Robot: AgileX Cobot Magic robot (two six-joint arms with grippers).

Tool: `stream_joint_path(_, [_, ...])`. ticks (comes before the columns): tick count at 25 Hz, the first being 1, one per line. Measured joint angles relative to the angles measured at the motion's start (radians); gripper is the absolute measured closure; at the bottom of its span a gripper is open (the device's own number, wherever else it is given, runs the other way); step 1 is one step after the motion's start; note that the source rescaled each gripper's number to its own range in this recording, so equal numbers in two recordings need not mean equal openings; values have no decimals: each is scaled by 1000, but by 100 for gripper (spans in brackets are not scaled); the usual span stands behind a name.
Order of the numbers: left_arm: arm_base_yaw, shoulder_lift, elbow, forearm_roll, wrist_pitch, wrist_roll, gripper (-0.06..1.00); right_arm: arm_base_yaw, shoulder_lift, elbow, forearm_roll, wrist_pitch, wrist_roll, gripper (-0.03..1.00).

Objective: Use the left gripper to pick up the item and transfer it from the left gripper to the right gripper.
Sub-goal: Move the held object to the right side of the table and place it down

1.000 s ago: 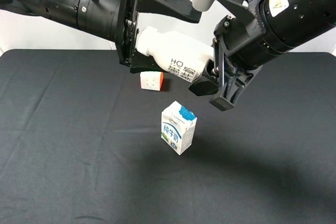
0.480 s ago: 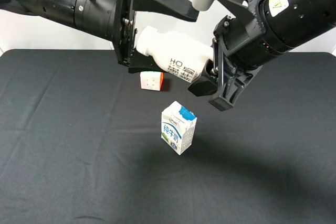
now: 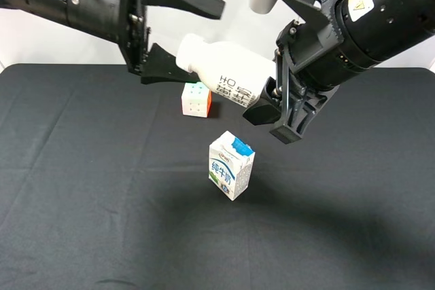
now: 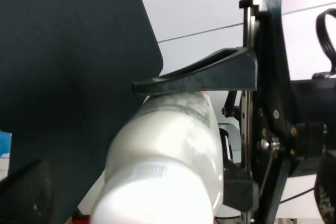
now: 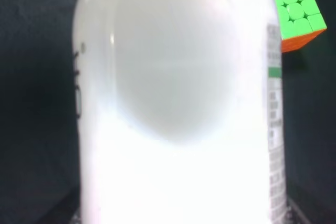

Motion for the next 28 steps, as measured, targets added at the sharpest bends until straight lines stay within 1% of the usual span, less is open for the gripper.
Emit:
stream_joint_path(4, [37, -20, 0, 24, 10, -1, -6, 0, 0, 0, 1, 0, 0, 91])
stream_joint_path(7, [68, -53, 0, 68, 14, -9, -6, 0, 0, 0, 1, 3, 1, 91])
stream_joint_path(14, [170, -176, 0, 233, 19, -73, -6, 0, 0, 0, 2, 3, 1, 91])
stream_joint_path(17, [207, -262, 0, 322, -4, -87, -6, 0, 0, 0, 2, 3, 1, 91])
stream_joint_path(19, [217, -333, 0, 403, -40, -117, -6, 0, 0, 0, 2, 3, 1, 91])
stream_joint_path(23, [218, -461, 0, 649, -112, -248, -6, 0, 0, 0, 2, 3, 9, 91])
stream_joint_path(25, [218, -527, 0, 774, -126, -324, -6, 0, 0, 0, 2, 3, 16, 91])
stream_joint_path(26, [218, -558, 0, 851, -130, -372, -6, 0, 0, 0, 2, 3, 16, 91])
stream_joint_path(28, [218, -616, 0, 949, -134, -436, -6, 0, 0, 0, 2, 3, 18, 91])
